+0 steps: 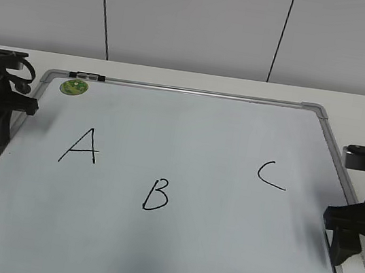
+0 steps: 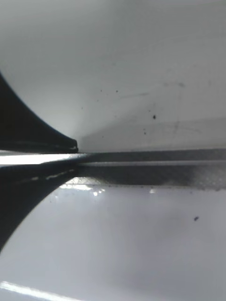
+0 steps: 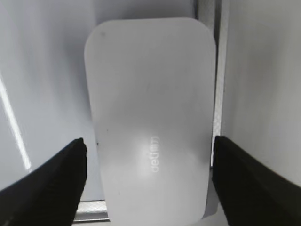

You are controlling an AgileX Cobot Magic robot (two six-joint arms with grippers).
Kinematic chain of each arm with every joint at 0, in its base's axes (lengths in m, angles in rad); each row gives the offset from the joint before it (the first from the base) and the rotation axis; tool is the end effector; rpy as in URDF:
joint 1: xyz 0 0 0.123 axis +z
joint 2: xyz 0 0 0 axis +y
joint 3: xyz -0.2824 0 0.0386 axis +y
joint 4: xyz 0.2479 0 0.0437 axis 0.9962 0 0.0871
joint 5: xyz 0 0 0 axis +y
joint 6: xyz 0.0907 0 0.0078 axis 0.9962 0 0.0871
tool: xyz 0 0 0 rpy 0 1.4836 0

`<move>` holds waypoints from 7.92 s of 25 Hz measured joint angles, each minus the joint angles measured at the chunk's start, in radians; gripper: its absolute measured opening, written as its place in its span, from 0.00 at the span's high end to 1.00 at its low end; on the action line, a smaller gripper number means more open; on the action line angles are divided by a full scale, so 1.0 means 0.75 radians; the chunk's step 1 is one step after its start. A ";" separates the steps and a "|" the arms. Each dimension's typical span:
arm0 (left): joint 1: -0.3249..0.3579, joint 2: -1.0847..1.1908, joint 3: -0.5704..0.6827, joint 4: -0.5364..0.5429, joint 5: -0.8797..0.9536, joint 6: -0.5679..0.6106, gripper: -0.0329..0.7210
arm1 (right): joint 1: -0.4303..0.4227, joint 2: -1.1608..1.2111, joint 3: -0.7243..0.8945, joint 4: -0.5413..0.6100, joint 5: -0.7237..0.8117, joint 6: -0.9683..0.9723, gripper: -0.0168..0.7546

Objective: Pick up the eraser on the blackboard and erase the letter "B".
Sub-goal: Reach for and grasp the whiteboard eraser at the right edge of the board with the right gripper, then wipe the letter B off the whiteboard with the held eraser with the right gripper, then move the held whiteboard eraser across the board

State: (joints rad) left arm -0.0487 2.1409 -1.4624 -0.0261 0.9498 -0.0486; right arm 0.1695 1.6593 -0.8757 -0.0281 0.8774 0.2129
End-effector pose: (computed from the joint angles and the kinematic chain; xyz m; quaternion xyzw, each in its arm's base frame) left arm 0.4073 -0.0218 0.1274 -0.0074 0.9998 -0.0114 0.0143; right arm 0.2659 0.0435 0.1659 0.0127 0.9999 -0.0109 0.0006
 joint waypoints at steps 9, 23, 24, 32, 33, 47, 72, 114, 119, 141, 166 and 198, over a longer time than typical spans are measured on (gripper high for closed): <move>0.000 0.000 0.000 0.000 0.000 0.000 0.91 | 0.000 0.070 0.000 0.000 -0.038 -0.005 0.20; 0.000 0.000 0.000 -0.001 0.000 0.000 0.91 | 0.000 0.084 -0.001 -0.028 -0.041 -0.016 0.30; 0.000 0.000 0.000 -0.001 0.000 0.000 0.91 | 0.000 0.084 -0.001 -0.029 -0.041 -0.016 0.30; 0.000 0.000 0.000 -0.003 0.000 0.000 0.91 | 0.000 0.099 -0.085 -0.004 0.050 -0.032 0.30; 0.000 0.000 0.000 -0.003 0.000 0.000 0.91 | 0.003 0.099 -0.128 0.013 0.077 -0.049 0.30; 0.000 0.000 0.000 -0.003 0.000 0.000 0.91 | 0.368 0.433 -0.854 0.082 0.397 -0.114 0.30; 0.000 0.000 0.000 -0.004 0.000 0.000 0.91 | 0.569 0.848 -1.327 0.037 0.455 -0.121 0.30; 0.000 0.000 -0.001 0.014 0.003 0.000 0.91 | 0.802 0.854 -1.327 -0.027 0.457 -0.061 0.30; 0.000 0.000 -0.001 0.035 0.003 0.000 0.91 | 0.726 0.854 -1.327 -0.035 0.457 -0.057 0.30; 0.000 0.000 -0.001 0.035 0.010 0.000 0.90 | 0.687 0.854 -1.330 -0.026 0.457 -0.069 0.30; 0.000 0.000 -0.001 0.045 0.010 0.000 0.90 | 0.872 0.759 -1.325 0.027 0.457 -0.091 0.30; 0.000 0.000 -0.001 0.047 0.010 0.002 0.90 | -0.145 0.601 -1.079 0.091 0.457 -0.258 0.30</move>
State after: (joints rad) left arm -0.0487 2.1409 -1.4631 0.0090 0.9573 -0.0468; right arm 0.0609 2.1103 -1.6850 0.0401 1.2204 0.0193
